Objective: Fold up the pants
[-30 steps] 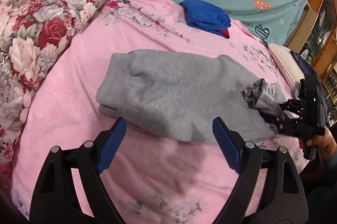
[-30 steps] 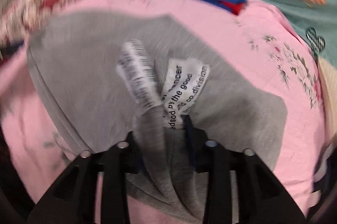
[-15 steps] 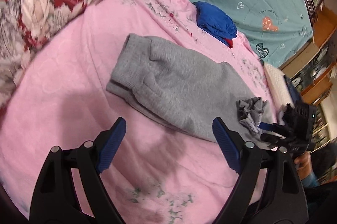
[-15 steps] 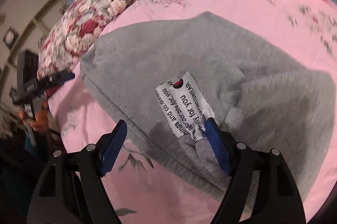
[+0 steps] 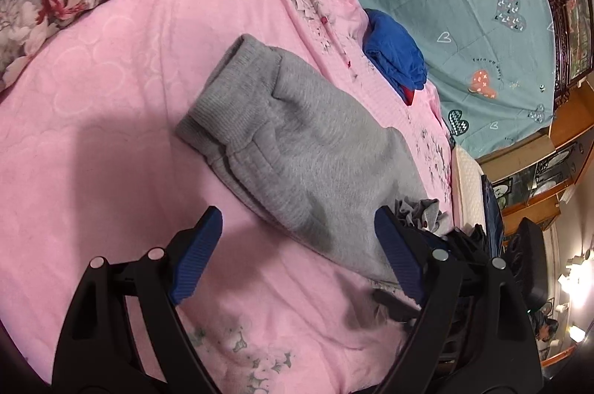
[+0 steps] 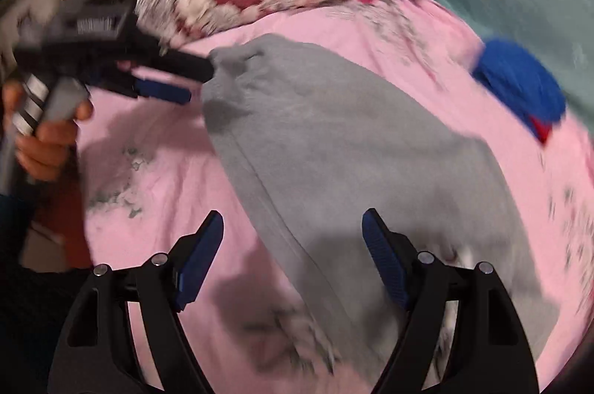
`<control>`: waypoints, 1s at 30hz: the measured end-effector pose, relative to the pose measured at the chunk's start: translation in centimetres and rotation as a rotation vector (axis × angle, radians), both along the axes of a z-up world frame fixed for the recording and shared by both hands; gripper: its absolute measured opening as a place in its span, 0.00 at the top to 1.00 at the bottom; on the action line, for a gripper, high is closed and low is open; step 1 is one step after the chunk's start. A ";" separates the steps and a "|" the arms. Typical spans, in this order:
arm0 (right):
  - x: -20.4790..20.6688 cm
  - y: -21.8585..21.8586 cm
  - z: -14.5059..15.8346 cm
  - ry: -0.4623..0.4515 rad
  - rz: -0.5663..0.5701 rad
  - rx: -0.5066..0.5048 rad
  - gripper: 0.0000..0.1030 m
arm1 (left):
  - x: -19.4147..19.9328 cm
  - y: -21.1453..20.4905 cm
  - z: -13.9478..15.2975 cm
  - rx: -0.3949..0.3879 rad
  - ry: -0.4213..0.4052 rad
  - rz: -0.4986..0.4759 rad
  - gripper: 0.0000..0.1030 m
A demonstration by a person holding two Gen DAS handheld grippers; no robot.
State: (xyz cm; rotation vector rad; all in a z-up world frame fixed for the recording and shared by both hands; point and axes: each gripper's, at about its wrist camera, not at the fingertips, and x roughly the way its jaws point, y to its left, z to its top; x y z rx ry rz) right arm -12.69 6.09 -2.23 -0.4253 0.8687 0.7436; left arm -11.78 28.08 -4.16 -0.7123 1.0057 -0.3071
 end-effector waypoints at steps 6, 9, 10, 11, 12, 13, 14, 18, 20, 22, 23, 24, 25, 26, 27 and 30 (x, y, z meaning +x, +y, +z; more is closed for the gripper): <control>1.3 5.3 -3.5 -0.059 0.089 -0.169 0.31 | -0.6 0.4 -0.4 -0.040 0.017 0.015 0.17; 2.5 5.3 -3.5 -0.057 0.076 -0.145 0.58 | -0.1 0.2 -1.0 -0.052 0.037 0.016 0.17; 2.9 5.0 -3.3 -0.045 0.070 -0.123 0.65 | 0.2 0.0 -1.2 -0.054 0.043 0.017 0.17; 3.3 4.7 -2.9 -0.032 0.070 -0.099 0.73 | 0.5 -0.3 -1.4 -0.060 0.052 0.017 0.17; 3.4 4.5 -2.6 -0.027 0.069 -0.081 0.75 | 0.8 -0.5 -1.7 -0.068 0.059 0.018 0.17; 3.7 4.2 -2.1 -0.017 0.063 -0.056 0.78 | 1.0 -0.6 -1.9 -0.078 0.064 0.020 0.17; 4.2 3.7 -1.6 0.001 0.051 -0.023 0.78 | 1.4 -0.8 -2.1 -0.096 0.065 0.025 0.17; 4.8 2.8 -0.4 0.032 0.023 0.047 0.79 | 3.7 -1.1 -3.2 -0.178 0.073 0.068 0.17; 4.4 2.7 -0.4 0.029 0.024 0.054 0.79 | 4.8 -1.0 -3.6 -0.191 0.072 0.107 0.17; 4.2 2.7 -0.6 0.034 0.024 0.063 0.79 | 5.6 -1.0 -3.8 -0.195 0.064 0.135 0.18; 4.2 2.7 -0.7 0.035 0.023 0.066 0.79 | 5.9 -1.1 -3.8 -0.187 0.064 0.145 0.20; 4.1 2.7 -0.9 0.037 0.024 0.067 0.79 | 6.1 -1.1 -3.8 -0.172 0.068 0.156 0.29; 4.1 2.8 -1.0 0.044 0.029 0.069 0.76 | 6.3 -1.3 -3.8 -0.148 0.068 0.163 0.37; 4.0 2.6 -1.0 0.049 0.027 0.078 0.71 | 6.4 -1.3 -3.7 -0.128 0.066 0.162 0.51; 4.1 1.9 -0.7 0.069 0.016 0.102 0.67 | 6.5 -1.2 -3.8 -0.112 0.065 0.163 0.58; 4.6 -2.9 0.9 0.138 -0.088 0.251 0.47 | 6.7 -0.7 -4.1 -0.103 0.067 0.169 0.69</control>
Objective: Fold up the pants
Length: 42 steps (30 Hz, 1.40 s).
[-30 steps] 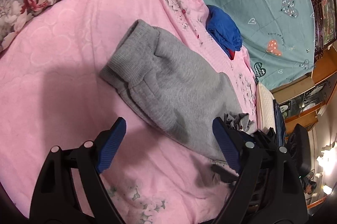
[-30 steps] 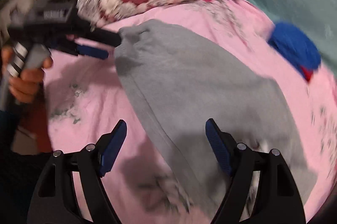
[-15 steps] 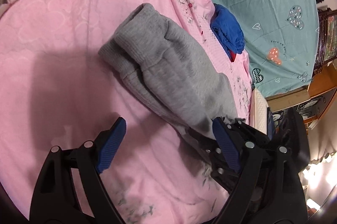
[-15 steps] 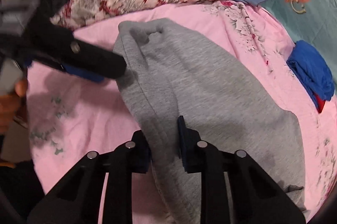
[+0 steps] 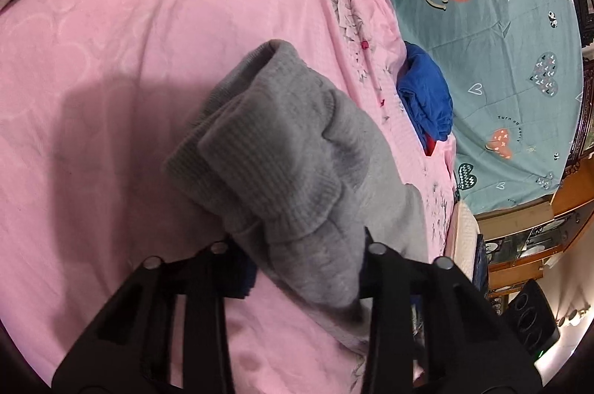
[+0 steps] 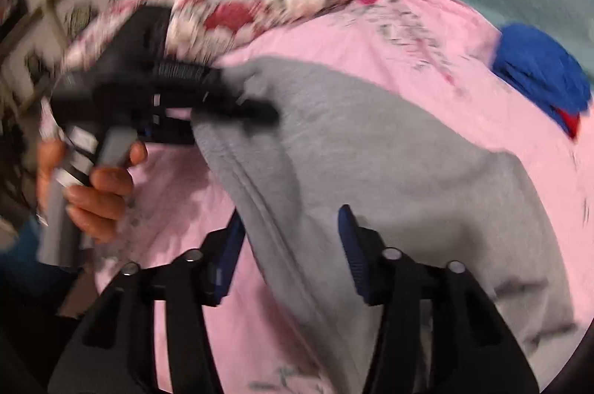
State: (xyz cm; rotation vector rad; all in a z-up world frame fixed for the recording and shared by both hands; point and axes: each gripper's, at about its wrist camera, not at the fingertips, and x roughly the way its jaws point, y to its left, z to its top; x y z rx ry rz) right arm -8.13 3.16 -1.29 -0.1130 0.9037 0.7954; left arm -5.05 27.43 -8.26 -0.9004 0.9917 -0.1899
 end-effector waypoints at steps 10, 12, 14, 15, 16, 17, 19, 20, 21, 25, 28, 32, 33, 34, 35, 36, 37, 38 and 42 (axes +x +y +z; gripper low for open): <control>2.9 -16.3 -5.4 0.437 -0.399 0.466 0.38 | 0.0 -2.2 3.1 0.244 -0.080 0.006 0.73; 4.0 -16.2 -6.7 0.453 -0.386 0.542 0.38 | -0.4 -3.5 5.1 0.326 -0.132 -0.005 0.74; 4.3 -16.1 -6.1 0.479 -0.382 0.569 0.37 | -1.1 -5.1 7.5 0.408 -0.201 -0.024 0.74; 4.2 -16.7 -5.7 0.519 -0.369 0.635 0.37 | -1.4 -6.2 8.8 0.448 -0.242 -0.039 0.74; 4.0 -17.6 -5.2 0.541 -0.356 0.704 0.37 | -1.7 -7.0 9.9 0.482 -0.277 -0.056 0.74; 3.5 -19.2 -4.6 0.533 -0.361 0.767 0.37 | -2.2 -8.6 11.5 0.533 -0.326 -0.081 0.74; 2.1 -22.9 -3.2 0.454 -0.414 0.810 0.31 | -3.0 -11.9 14.0 0.620 -0.415 -0.140 0.74; 1.2 -25.0 -2.5 0.403 -0.453 0.820 0.28 | -3.5 -14.3 15.3 0.672 -0.471 -0.185 0.74; 0.0 -27.5 -2.0 0.355 -0.508 0.835 0.27 | -4.0 -16.3 16.2 0.710 -0.517 -0.226 0.74; -4.4 -35.1 -2.4 0.270 -0.651 0.937 0.19 | -6.2 -26.2 17.3 0.826 -0.670 -0.459 0.74; -6.8 -37.8 -3.9 0.264 -0.718 0.960 0.18 | -7.5 -33.1 15.2 0.851 -0.691 -0.672 0.74; -8.4 -39.5 -6.6 0.307 -0.764 1.001 0.18 | -8.4 -39.7 9.5 0.914 -0.608 -0.908 0.74; -8.8 -39.9 -7.0 0.311 -0.765 1.004 0.18 | -8.6 -40.5 8.5 0.923 -0.575 -0.944 0.73; -9.1 -40.2 -7.4 0.315 -0.767 1.007 0.18 | -8.8 -40.9 7.6 0.936 -0.557 -0.968 0.72; -9.4 -40.6 -7.5 0.317 -0.768 1.011 0.18 | -9.3 -41.3 7.1 0.982 -0.569 -0.983 0.70; -9.6 -41.2 -7.6 0.316 -0.760 1.014 0.18 | -9.8 -41.3 6.9 1.021 -0.590 -0.981 0.68; -9.8 -41.3 -7.5 0.311 -0.749 1.014 0.18 | -10.1 -41.3 6.9 1.051 -0.594 -0.979 0.68; -9.7 -41.2 -7.2 0.300 -0.737 1.017 0.18 | -10.1 -41.2 7.0 1.046 -0.581 -0.984 0.68; -9.5 -40.9 -5.8 0.251 -0.671 1.046 0.18 | -9.4 -40.1 8.2 0.916 -0.504 -1.008 0.68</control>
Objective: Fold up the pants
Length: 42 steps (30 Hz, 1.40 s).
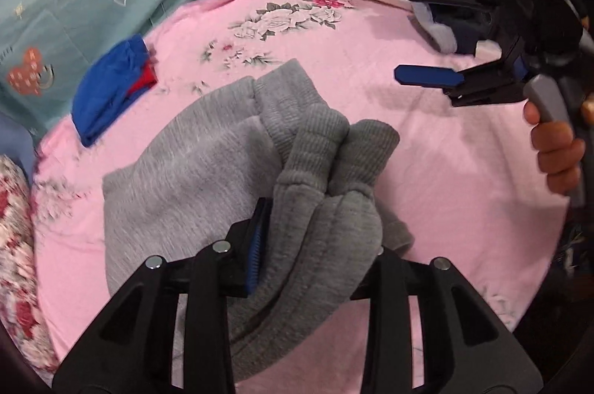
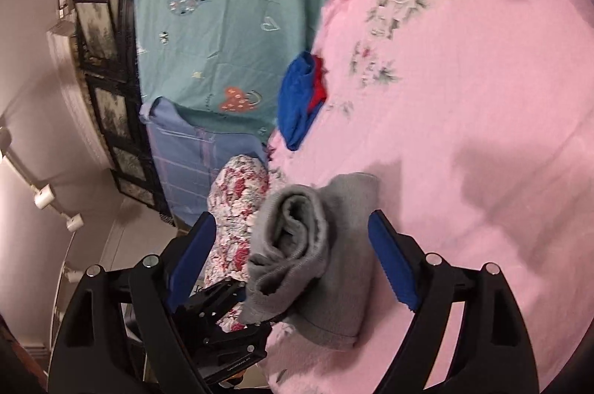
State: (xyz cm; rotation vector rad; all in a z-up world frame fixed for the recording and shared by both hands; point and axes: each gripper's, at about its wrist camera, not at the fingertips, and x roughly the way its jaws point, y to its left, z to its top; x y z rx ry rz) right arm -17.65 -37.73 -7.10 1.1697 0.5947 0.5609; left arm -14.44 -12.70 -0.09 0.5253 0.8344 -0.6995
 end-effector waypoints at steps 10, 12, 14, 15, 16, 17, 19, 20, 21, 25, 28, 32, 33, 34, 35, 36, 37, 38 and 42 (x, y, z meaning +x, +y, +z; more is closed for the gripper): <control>0.5 2.7 3.8 -0.101 0.056 -0.034 0.18 | 1.8 0.2 1.7 -0.078 0.189 0.050 0.67; 0.4 3.1 4.4 -0.110 0.070 -0.040 0.18 | 2.2 1.3 2.2 -0.122 0.233 0.077 0.67; 0.2 3.5 5.0 -0.127 0.083 -0.053 0.18 | 2.4 1.9 2.8 -0.151 0.263 0.100 0.67; 0.2 3.8 5.5 -0.139 0.090 -0.054 0.18 | 2.3 1.8 2.9 -0.151 0.274 0.100 0.67; 0.3 4.0 5.8 -0.149 0.096 -0.049 0.18 | 2.1 1.7 3.0 -0.142 0.275 0.096 0.67; 0.3 4.3 6.1 -0.159 0.103 -0.043 0.18 | 1.6 1.3 2.9 -0.118 0.263 0.087 0.67; 0.3 5.0 7.0 -0.187 0.121 -0.024 0.18 | 0.8 0.3 2.6 -0.045 0.207 0.066 0.66; 0.4 5.4 7.4 -0.196 0.135 -0.017 0.18 | 0.4 -0.2 2.2 -0.006 0.175 0.058 0.65; 0.5 5.9 7.8 -0.204 0.158 -0.002 0.18 | 0.3 -0.6 1.8 0.020 0.162 0.051 0.65; 2.1 8.3 6.4 -0.097 0.258 0.160 0.18 | 0.0 -0.4 2.2 0.015 0.162 0.044 0.65; 3.9 8.4 2.7 0.112 0.211 0.213 0.18 | 0.3 1.0 2.3 -0.029 0.246 0.035 0.51; 5.0 7.8 -0.4 0.214 0.163 0.165 0.18 | -1.1 4.7 5.8 -0.226 0.195 0.016 0.11; 5.1 7.6 -0.3 0.206 0.169 0.156 0.18 | -1.3 5.7 6.6 -0.268 0.199 0.012 0.09; 5.1 7.5 0.2 0.202 0.172 0.125 0.18 | -1.2 7.0 7.4 -0.299 0.187 0.044 0.08; 4.9 7.2 1.1 0.199 0.162 0.084 0.18 | -1.1 8.0 7.9 -0.311 0.167 0.076 0.06; 4.6 7.0 2.1 0.191 0.147 0.039 0.18 | -0.9 9.1 8.2 -0.317 0.147 0.112 0.06; 4.3 6.9 3.5 0.156 0.136 -0.010 0.18 | -0.6 10.2 8.3 -0.325 0.131 0.154 0.06; 3.8 7.0 5.0 0.103 0.139 -0.048 0.18 | 0.0 11.6 8.2 -0.342 0.120 0.206 0.06; 3.0 10.0 6.7 0.002 0.234 -0.130 0.08 | 2.7 16.1 5.9 -0.390 0.198 0.399 0.06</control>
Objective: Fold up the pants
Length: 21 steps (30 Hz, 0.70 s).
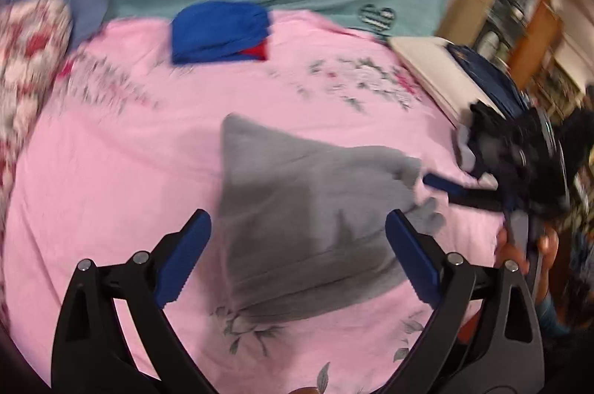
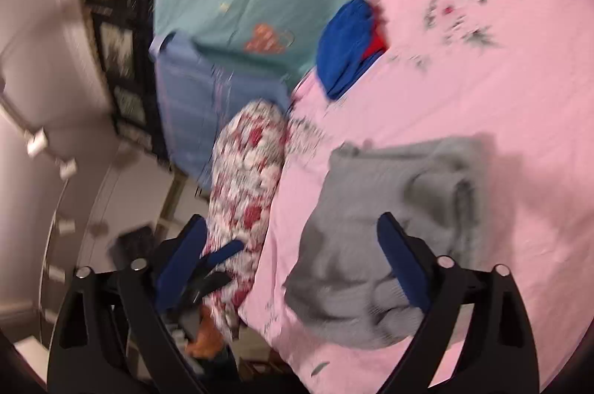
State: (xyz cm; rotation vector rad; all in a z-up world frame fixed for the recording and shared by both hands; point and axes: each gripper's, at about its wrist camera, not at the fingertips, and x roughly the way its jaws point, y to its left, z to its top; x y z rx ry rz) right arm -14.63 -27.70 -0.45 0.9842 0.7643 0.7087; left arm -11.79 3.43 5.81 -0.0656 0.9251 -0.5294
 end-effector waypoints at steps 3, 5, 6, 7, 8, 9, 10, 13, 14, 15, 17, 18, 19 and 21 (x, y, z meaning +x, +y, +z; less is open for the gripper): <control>0.6 2.3 -3.3 0.092 0.047 -0.209 0.16 | 1.2 2.0 -1.8 -0.065 0.083 0.034 0.06; 0.3 1.3 -3.7 0.101 0.030 -0.264 0.39 | 1.8 2.6 -2.9 -0.063 0.112 0.053 0.06; -0.1 0.5 -3.3 0.112 0.027 -0.235 0.37 | 2.0 2.8 -3.4 -0.065 0.124 0.051 0.06; -0.8 -0.5 -2.5 0.114 -0.003 -0.235 0.27 | 2.1 3.3 -4.0 -0.070 0.138 0.045 0.06; -1.8 -1.6 -1.5 0.094 -0.057 -0.271 0.11 | 2.3 3.2 -4.7 -0.082 0.162 0.033 0.06; -2.6 -2.1 -1.0 0.076 -0.089 -0.298 0.08 | 2.3 3.1 -5.3 -0.095 0.185 0.016 0.06; -3.2 -2.7 -0.8 0.078 -0.094 -0.315 0.08 | 2.4 2.6 -6.0 -0.104 0.207 -0.004 0.06; -3.9 -2.9 -2.5 0.171 -0.073 -0.274 0.08 | 1.6 2.0 -8.0 -0.100 0.221 -0.045 0.06; -4.1 -2.8 -2.8 0.186 -0.064 -0.275 0.08 | 1.4 2.0 -8.6 -0.085 0.214 -0.041 0.05; -4.3 -2.4 -3.1 0.182 -0.062 -0.298 0.08 | 1.3 1.7 -9.5 -0.029 0.193 -0.030 0.02; -4.6 -1.5 -2.5 0.138 -0.057 -0.366 0.08 | 1.2 0.7 -12.0 0.118 0.188 -0.022 0.02; -4.5 -1.1 -2.1 0.120 -0.061 -0.390 0.08 | 1.0 0.7 -12.6 0.129 0.191 -0.023 0.02; -4.3 -0.4 -1.9 0.112 -0.065 -0.411 0.08 | 0.8 0.9 -12.5 0.112 0.180 -0.022 0.02; -3.8 0.7 -1.5 0.102 -0.052 -0.468 0.08 | 0.4 1.5 -11.3 0.089 0.153 -0.041 0.02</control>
